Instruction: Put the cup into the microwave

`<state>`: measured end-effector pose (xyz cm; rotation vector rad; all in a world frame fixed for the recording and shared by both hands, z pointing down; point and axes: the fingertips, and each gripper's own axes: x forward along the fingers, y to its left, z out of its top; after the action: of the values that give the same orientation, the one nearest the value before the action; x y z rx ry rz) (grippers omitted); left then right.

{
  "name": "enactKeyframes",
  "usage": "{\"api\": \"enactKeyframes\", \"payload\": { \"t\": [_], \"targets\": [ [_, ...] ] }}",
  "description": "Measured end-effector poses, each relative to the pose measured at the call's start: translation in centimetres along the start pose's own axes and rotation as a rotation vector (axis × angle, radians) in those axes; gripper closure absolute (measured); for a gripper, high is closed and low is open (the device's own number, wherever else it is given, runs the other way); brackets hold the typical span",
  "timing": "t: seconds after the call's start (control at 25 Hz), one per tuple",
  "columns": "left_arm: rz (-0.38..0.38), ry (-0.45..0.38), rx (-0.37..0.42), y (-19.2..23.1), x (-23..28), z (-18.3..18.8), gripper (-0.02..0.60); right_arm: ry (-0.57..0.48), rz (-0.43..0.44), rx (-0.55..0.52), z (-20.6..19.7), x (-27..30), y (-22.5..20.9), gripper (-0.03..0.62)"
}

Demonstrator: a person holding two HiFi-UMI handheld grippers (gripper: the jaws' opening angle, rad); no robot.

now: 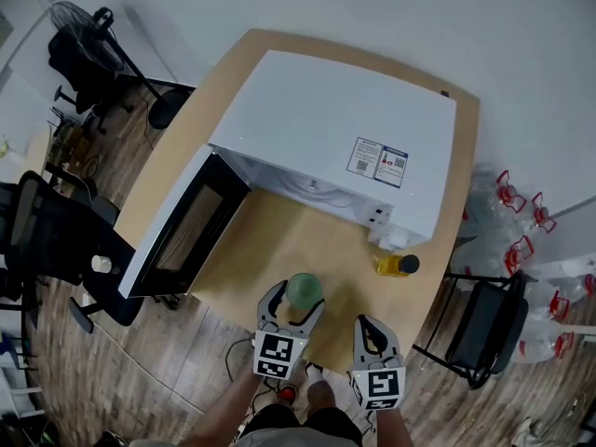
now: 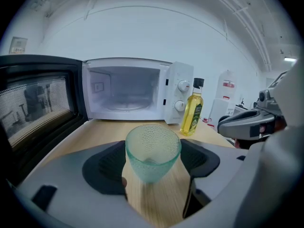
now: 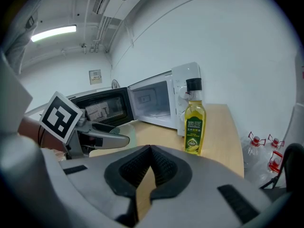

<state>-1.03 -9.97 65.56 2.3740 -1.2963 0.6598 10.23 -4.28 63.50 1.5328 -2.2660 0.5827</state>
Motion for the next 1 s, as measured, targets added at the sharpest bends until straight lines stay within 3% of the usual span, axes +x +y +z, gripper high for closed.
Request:
{"api": "enactKeyframes", "payload": {
  "t": [0.48,1.0],
  "targets": [
    [0.013,-0.018,-0.008,-0.2,-1.4,0.8,0.215,-0.036,-0.008,-0.024,1.3,-1.1,0.1,0.579],
    [0.064,-0.136,0.027,-0.7,-8.0,6.8,0.215,-0.157,0.034,-0.077,7.3,-3.8,3.1,0.579]
  ]
}}
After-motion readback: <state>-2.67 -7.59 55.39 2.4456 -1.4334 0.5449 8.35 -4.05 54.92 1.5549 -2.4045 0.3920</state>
